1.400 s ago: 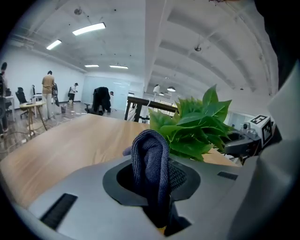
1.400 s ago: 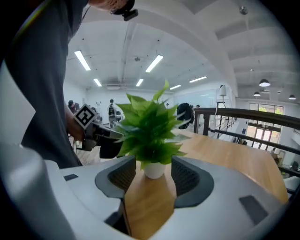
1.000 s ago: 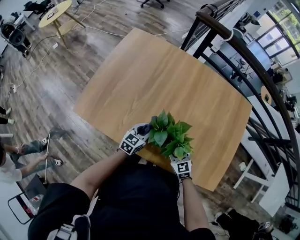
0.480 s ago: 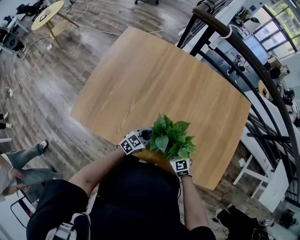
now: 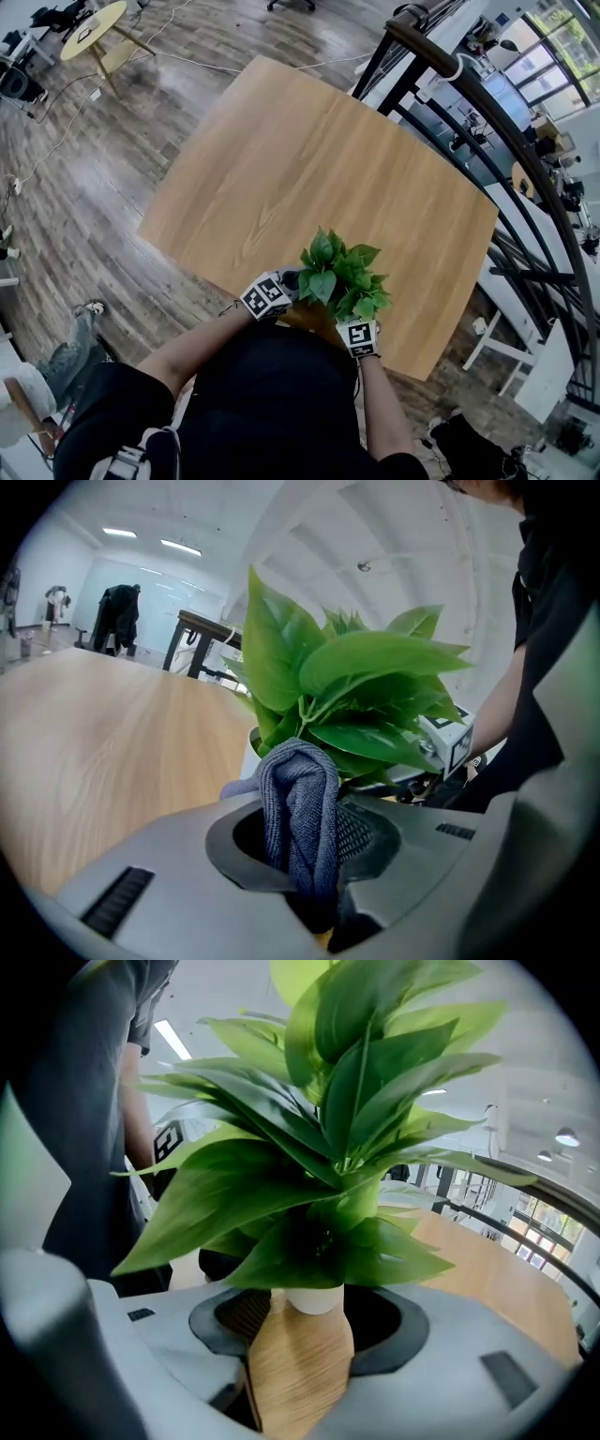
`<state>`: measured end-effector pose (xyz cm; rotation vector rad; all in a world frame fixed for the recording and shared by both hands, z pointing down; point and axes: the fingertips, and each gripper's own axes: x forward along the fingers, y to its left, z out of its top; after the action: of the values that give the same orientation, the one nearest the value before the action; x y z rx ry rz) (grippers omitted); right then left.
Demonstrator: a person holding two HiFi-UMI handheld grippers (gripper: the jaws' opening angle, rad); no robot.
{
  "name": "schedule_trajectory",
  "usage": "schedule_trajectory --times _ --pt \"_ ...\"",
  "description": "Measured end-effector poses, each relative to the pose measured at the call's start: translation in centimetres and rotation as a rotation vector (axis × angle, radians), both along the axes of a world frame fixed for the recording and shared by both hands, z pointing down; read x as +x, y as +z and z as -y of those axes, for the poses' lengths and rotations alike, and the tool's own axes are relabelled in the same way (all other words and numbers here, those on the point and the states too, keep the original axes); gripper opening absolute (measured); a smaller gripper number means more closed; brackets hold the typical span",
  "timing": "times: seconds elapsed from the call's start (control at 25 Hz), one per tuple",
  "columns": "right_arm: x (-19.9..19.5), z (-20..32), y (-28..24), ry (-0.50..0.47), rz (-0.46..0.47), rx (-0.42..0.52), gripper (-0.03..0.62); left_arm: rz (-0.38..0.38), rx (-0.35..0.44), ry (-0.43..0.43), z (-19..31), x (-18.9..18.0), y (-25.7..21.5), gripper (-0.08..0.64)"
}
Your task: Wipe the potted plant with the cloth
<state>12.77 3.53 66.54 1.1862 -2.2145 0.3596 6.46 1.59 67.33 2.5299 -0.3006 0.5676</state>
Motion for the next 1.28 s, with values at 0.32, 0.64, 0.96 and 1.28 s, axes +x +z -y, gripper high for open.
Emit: schedule_trajectory --times 0.32,0.64,0.96,1.28 --pt "-2.3 -1.1 0.6 -0.056 -0.019 -0.006 0.230 0.004 0.087 -0.110 4.8 -1.6 -0.7 0.089" --pt "1.3 1.1 0.4 -0.050 -0.075 0.046 0.235 0.027 0.103 -0.107 5.0 -1.9 -0.5 0.089" --pt "-2.8 2.6 -0.8 -0.288 -0.125 0.059 0.252 0.028 0.166 -0.079 5.3 -0.7 -1.4 0.089" --pt "-3.9 2.7 0.4 -0.234 -0.136 0.046 0.250 0.003 0.140 -0.096 4.8 -0.8 -1.3 0.089"
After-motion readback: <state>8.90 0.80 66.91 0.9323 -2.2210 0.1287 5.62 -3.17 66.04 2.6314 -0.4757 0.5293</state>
